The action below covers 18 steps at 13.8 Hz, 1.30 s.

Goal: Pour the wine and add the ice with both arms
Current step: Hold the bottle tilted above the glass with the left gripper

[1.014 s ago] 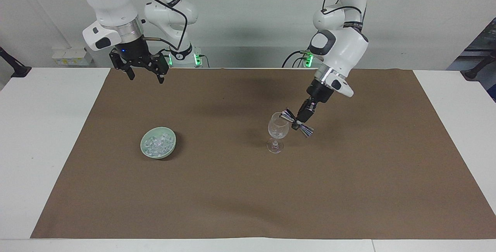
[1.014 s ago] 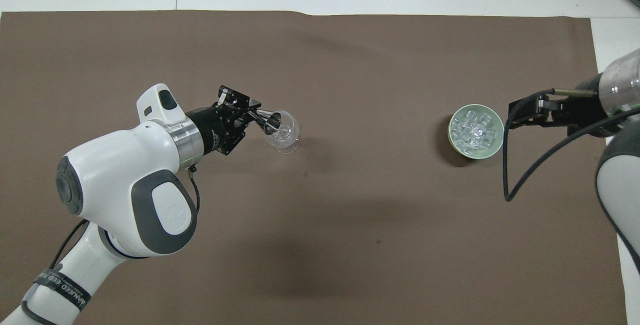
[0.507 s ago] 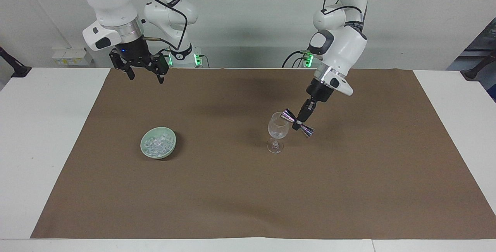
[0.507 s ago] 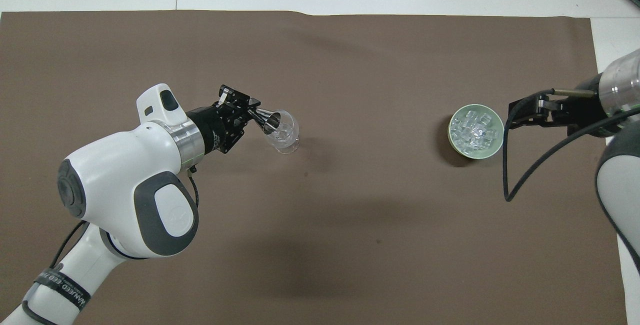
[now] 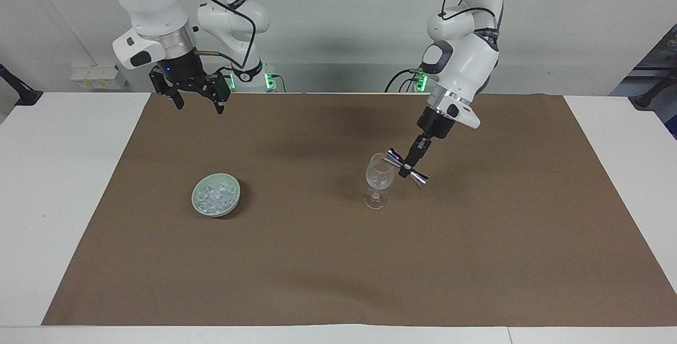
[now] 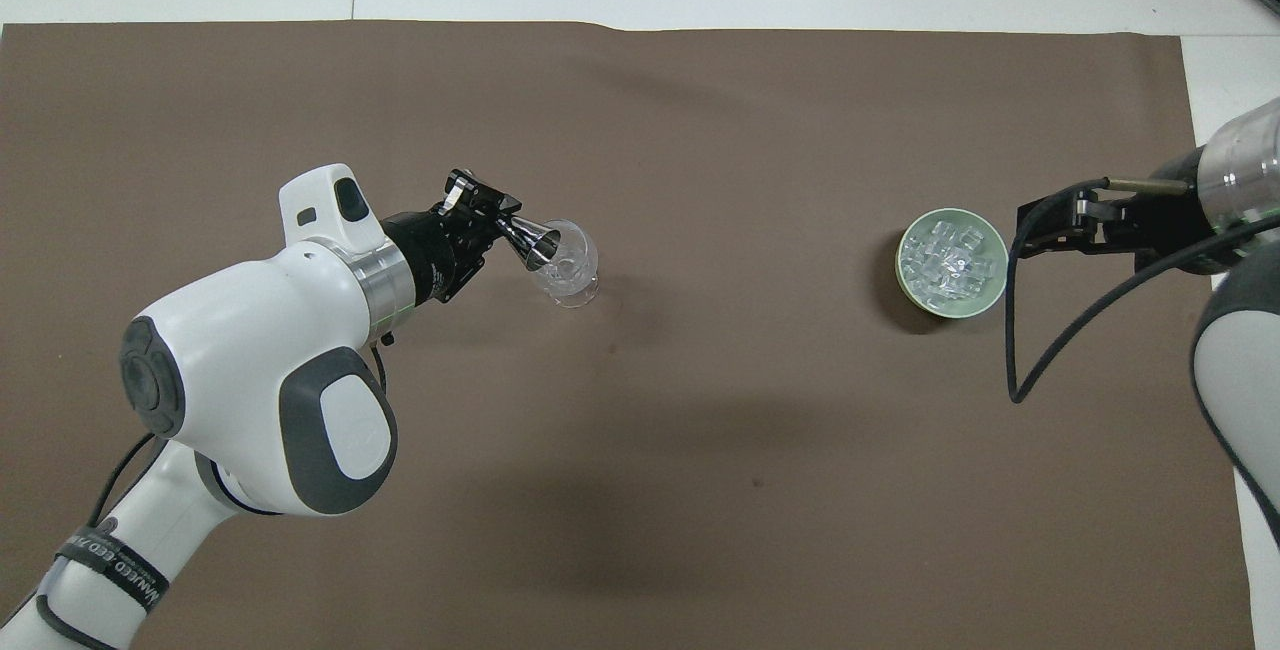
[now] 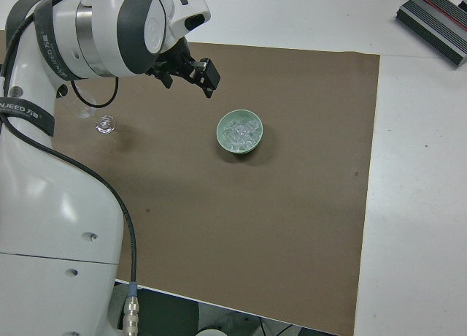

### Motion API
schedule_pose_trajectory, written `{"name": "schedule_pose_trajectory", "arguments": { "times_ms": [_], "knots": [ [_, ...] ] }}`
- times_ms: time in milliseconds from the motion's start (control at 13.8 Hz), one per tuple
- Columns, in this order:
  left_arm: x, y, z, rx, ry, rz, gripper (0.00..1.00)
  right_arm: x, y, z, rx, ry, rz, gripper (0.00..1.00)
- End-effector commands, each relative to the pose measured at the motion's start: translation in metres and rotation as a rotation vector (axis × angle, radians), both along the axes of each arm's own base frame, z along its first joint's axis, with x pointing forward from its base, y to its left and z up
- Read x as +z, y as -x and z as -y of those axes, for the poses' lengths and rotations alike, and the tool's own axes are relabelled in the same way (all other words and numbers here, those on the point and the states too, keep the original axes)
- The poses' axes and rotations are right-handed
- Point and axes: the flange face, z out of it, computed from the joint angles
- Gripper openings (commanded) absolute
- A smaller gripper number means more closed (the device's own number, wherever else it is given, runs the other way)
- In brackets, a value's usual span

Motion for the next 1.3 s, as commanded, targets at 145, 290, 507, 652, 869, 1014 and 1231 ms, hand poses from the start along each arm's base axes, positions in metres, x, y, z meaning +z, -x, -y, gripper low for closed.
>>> {"name": "schedule_pose_trajectory", "arguments": {
  "times_ms": [145, 290, 507, 652, 869, 1014, 1231],
  "knots": [
    [0.008, -0.002, -0.001, 0.01, -0.018, 0.06, 0.0, 0.001, 0.002, 0.004, 0.013, -0.023, 0.012, 1.0],
    [0.009, -0.001, 0.001, 0.004, -0.026, 0.072, 0.0, 0.001, 0.002, 0.005, 0.011, -0.023, 0.012, 1.0],
    [0.011, 0.001, 0.007, -0.022, -0.049, 0.091, 0.0, 0.001, 0.002, 0.004, 0.013, -0.023, 0.012, 1.0],
    [0.011, 0.001, 0.009, -0.042, -0.07, 0.104, 0.0, 0.001, 0.002, 0.004, 0.013, -0.023, 0.012, 1.0],
    [0.015, -0.003, 0.011, -0.047, -0.069, 0.122, 0.0, 0.001, 0.002, 0.004, 0.014, -0.023, 0.01, 1.0],
    [0.014, -0.005, 0.012, -0.051, -0.065, 0.121, 0.0, 0.001, 0.002, 0.004, 0.013, -0.023, 0.012, 1.0],
    [0.015, -0.005, 0.012, -0.049, -0.065, 0.129, 0.0, 0.001, 0.002, 0.004, 0.013, -0.023, 0.012, 1.0]
  ]
}}
